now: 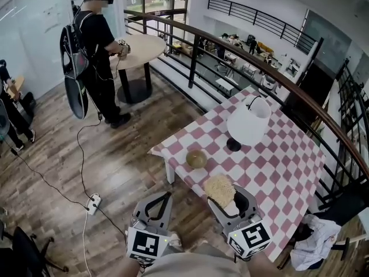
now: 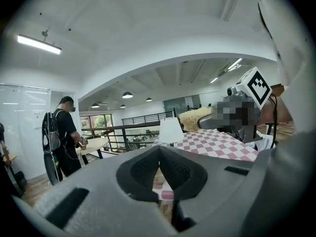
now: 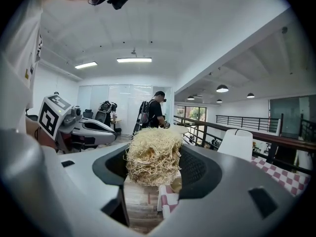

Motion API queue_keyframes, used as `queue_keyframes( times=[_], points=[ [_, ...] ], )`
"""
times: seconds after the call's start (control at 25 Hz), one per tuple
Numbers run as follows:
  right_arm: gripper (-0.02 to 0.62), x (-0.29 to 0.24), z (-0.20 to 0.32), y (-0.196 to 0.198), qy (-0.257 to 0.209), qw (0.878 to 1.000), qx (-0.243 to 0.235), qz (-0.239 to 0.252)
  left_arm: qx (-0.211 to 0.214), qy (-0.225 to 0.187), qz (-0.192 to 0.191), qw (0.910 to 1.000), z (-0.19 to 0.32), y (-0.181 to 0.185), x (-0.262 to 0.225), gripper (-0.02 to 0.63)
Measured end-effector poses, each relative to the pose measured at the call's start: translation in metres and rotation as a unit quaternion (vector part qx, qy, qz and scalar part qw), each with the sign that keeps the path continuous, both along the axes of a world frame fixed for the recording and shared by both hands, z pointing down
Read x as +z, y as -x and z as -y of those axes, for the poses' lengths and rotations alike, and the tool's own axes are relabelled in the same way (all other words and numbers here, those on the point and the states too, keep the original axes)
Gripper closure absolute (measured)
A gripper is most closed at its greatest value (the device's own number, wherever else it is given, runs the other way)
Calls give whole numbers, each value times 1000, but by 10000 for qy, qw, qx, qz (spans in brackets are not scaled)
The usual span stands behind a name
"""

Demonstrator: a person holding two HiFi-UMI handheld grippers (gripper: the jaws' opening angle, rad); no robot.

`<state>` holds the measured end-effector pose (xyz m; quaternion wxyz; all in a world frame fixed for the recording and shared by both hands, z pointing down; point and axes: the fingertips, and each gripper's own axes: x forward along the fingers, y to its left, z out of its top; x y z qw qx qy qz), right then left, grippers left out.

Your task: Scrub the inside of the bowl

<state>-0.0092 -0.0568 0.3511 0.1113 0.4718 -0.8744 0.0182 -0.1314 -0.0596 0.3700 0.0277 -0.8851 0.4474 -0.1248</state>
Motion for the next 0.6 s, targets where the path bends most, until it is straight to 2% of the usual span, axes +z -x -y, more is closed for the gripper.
queue_keyframes(
  times=[0.32, 0.48, 0.6],
  points=[
    [327, 15, 21, -16, 166, 9998, -137, 52, -3, -89, -171, 9998, 13, -18, -8, 591],
    [327, 22, 31, -30, 406, 9984, -156, 361, -141, 10, -187, 9997, 22, -27, -6, 591],
    [327, 27, 39, -39, 438, 9983, -153, 349, -249, 77, -153, 9995, 28, -31, -3, 591]
  ],
)
